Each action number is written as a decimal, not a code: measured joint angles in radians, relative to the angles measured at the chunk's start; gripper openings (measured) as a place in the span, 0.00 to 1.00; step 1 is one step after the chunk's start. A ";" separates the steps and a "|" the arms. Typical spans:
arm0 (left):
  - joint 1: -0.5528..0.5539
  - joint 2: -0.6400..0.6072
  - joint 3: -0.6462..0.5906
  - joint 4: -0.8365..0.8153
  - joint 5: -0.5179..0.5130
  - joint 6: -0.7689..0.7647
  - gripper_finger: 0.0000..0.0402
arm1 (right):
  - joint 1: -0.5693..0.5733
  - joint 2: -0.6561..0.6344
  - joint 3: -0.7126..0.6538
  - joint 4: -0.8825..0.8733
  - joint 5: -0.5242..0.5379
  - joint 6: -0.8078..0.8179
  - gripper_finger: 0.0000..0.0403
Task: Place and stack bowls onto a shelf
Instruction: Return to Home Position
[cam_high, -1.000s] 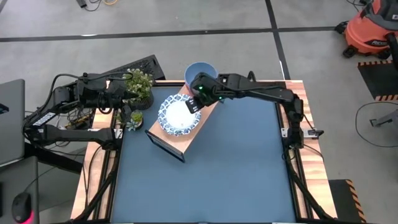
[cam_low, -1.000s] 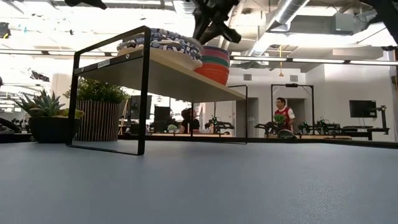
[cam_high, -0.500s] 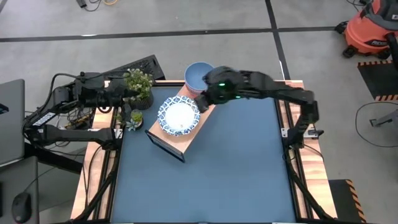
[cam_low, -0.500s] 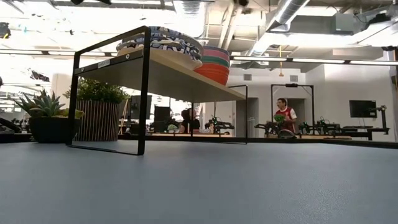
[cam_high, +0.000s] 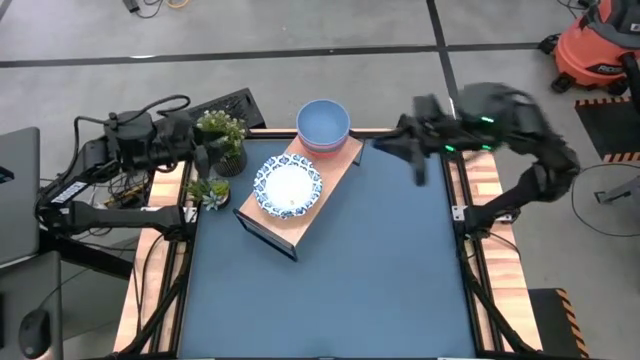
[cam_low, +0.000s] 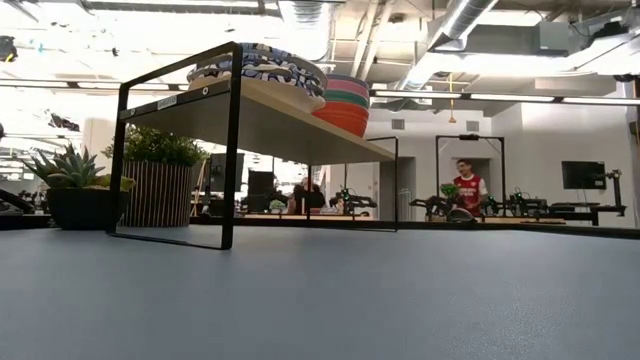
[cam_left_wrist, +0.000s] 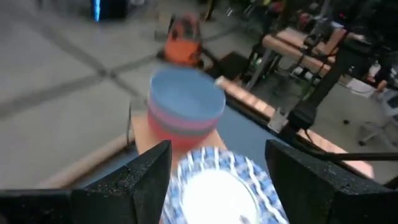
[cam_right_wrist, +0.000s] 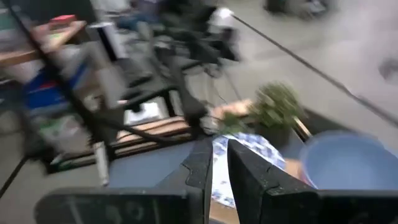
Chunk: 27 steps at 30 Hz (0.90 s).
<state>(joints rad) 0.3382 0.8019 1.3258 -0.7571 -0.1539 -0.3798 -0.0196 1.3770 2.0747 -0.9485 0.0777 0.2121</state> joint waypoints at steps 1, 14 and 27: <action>0.000 0.000 0.000 0.031 0.004 0.055 0.61 | 0.005 -0.026 -0.001 -0.001 -0.004 -0.025 0.18; 0.000 -0.199 -0.119 0.226 0.165 0.207 0.61 | 0.019 -0.618 -0.596 0.272 0.012 -0.100 0.18; 0.000 -0.516 -0.661 0.552 0.308 0.050 0.61 | 0.019 -1.221 -1.317 0.681 0.000 0.020 0.18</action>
<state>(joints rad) 0.3378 0.2856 0.6650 -0.2051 0.1546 -0.3299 -0.0002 0.1560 0.7577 -0.2673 0.0775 0.2322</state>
